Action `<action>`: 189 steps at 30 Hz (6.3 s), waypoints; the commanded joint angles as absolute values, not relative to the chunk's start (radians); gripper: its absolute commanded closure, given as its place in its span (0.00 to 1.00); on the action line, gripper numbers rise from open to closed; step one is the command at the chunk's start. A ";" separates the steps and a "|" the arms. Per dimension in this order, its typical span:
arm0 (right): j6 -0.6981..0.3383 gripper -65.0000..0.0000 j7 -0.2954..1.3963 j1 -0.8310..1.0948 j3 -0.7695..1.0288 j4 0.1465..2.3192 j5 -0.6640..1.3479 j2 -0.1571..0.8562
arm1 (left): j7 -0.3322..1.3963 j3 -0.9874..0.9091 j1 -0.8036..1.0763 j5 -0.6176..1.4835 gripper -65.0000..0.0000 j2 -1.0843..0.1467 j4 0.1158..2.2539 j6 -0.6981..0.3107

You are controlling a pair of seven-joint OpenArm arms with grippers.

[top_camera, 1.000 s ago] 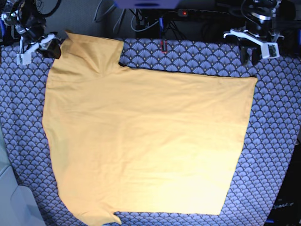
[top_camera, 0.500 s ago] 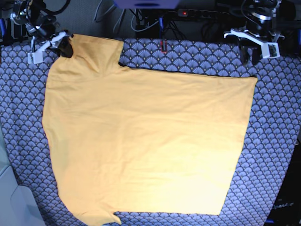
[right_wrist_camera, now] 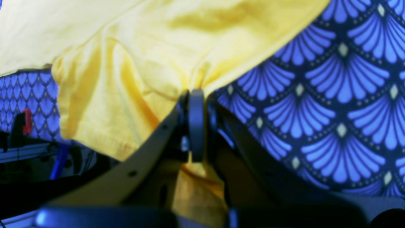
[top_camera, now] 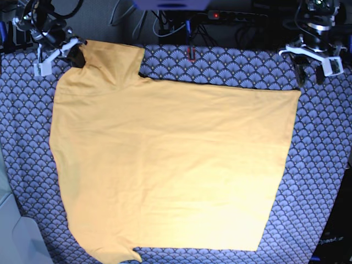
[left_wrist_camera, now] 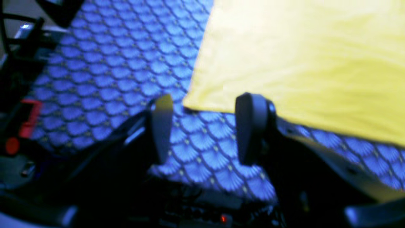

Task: Fold the T-shirt properly
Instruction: 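Lower the left gripper onto the opposite shoulder corner and grasp it, then pull both held shoulder corners back toward the robot, straightening the shirt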

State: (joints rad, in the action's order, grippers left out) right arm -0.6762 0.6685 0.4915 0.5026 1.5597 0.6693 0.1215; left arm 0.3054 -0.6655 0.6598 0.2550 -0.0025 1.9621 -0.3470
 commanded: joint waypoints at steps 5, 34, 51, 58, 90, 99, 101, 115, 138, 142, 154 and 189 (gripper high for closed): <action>-0.679 1.00 0.684 0.499 0.499 1.567 0.656 0.131 | 0.461 -0.742 0.515 0.263 0.51 -0.004 1.885 -0.348; -0.679 1.00 0.690 0.499 0.498 1.566 0.654 0.148 | 0.503 -0.785 0.232 0.254 0.51 0.013 1.483 -0.348; -0.679 1.00 0.690 0.486 0.496 1.566 0.654 0.148 | 0.510 -0.700 0.239 0.262 0.58 0.015 1.494 -0.348; -0.679 1.00 0.690 0.486 0.496 1.566 0.654 0.162 | 0.515 -0.702 0.242 0.259 1.00 0.008 1.495 -0.346; -0.698 1.00 0.685 0.627 0.621 1.819 0.656 0.176 | 0.615 -0.705 0.476 0.263 1.00 -0.013 1.808 -0.348; -0.698 1.00 0.690 0.654 0.710 1.888 0.656 0.148 | 0.613 -0.734 0.553 0.265 1.00 -0.008 1.862 -0.348; -0.698 1.00 0.690 0.654 0.719 1.888 0.656 0.147 | 0.613 -0.765 0.556 0.265 1.00 0.018 1.865 -0.351; -0.698 1.00 0.728 0.648 0.687 1.883 0.593 0.128 | 0.615 -0.829 0.552 0.252 1.00 0.065 1.853 -0.492; -0.698 0.66 0.923 0.591 0.677 1.885 0.504 0.097 | 0.615 -0.825 0.550 0.252 1.00 0.065 1.853 -0.492; -0.698 0.65 0.920 0.599 0.677 1.896 0.506 0.076 | 0.615 -0.825 0.541 0.252 1.00 0.065 1.853 -0.493; -0.698 0.49 0.935 0.570 0.676 1.905 0.503 0.073 | 0.615 -0.825 0.536 0.251 1.00 0.061 1.804 -0.493; -0.698 0.48 1.030 0.545 0.648 1.903 0.503 0.073 | 0.615 -0.823 0.536 0.251 1.00 0.061 1.805 -0.493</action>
State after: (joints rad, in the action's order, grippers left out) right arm -0.6876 1.0393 0.5438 0.6460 1.8885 0.4885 0.0643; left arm 0.6323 -0.8211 0.5335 0.2394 0.0689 1.7893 -0.4915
